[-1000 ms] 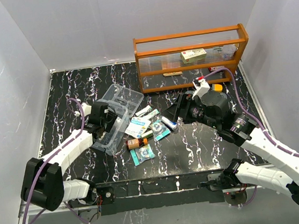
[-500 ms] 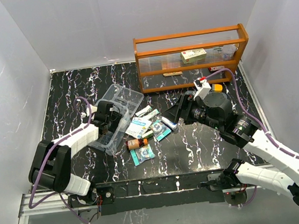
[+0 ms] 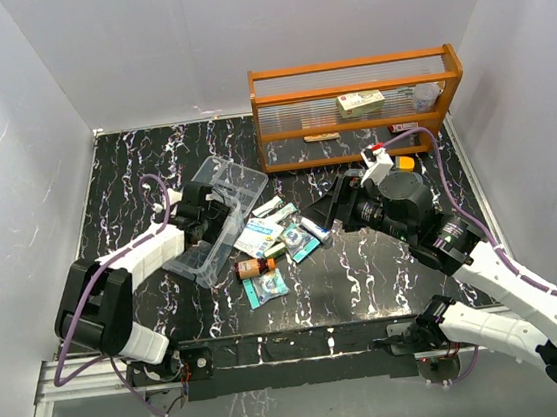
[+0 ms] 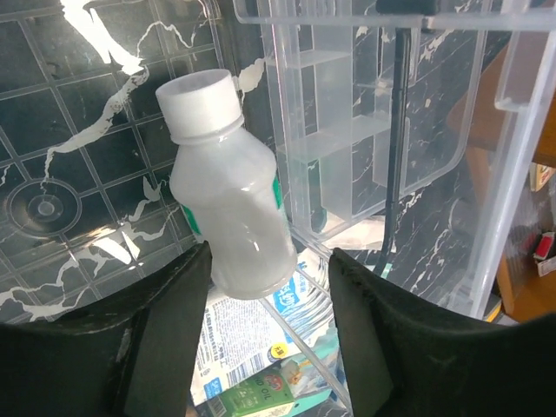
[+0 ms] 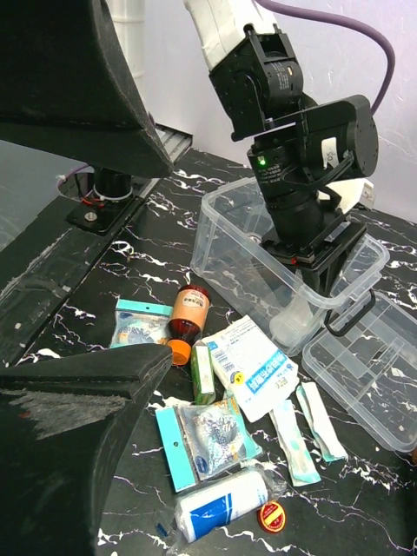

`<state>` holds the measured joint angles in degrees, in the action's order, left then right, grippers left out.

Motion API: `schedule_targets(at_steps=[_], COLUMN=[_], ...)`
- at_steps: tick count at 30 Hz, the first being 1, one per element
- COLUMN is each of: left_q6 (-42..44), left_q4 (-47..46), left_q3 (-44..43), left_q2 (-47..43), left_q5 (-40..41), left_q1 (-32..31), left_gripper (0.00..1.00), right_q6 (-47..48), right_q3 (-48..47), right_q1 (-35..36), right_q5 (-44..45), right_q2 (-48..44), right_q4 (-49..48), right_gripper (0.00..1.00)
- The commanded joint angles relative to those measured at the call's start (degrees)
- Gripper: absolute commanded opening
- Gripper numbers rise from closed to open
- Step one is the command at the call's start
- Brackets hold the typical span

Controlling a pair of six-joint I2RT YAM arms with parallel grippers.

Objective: Organize the medicine kit

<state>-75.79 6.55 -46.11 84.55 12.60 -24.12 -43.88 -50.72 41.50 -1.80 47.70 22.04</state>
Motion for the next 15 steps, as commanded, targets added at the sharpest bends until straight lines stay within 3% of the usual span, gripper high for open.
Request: schedule_targets(at_steps=[1,5,15], left_q6=[1.7,4.8,19.1], left_q4=[1.8,3.7,16.3], left_q3=[-2.3,-3.5,-11.4], left_q2=[-0.1,-1.5,-10.0], left_q5=[-0.1,0.8,-1.9], left_q1=[-0.1,-0.1,-0.1], left_gripper=[0.51,0.45,0.61], right_q6=[0.0,0.2,0.3], right_q3=[0.4,0.3,-1.6], right_q1=[-0.2,-0.2,-0.2], right_q5=[1.2,1.5,-1.7], right_q2=[-1.2,-1.0,4.0], right_q4=[-2.9,-2.2,1.3], right_gripper=[0.75,0.75,0.75])
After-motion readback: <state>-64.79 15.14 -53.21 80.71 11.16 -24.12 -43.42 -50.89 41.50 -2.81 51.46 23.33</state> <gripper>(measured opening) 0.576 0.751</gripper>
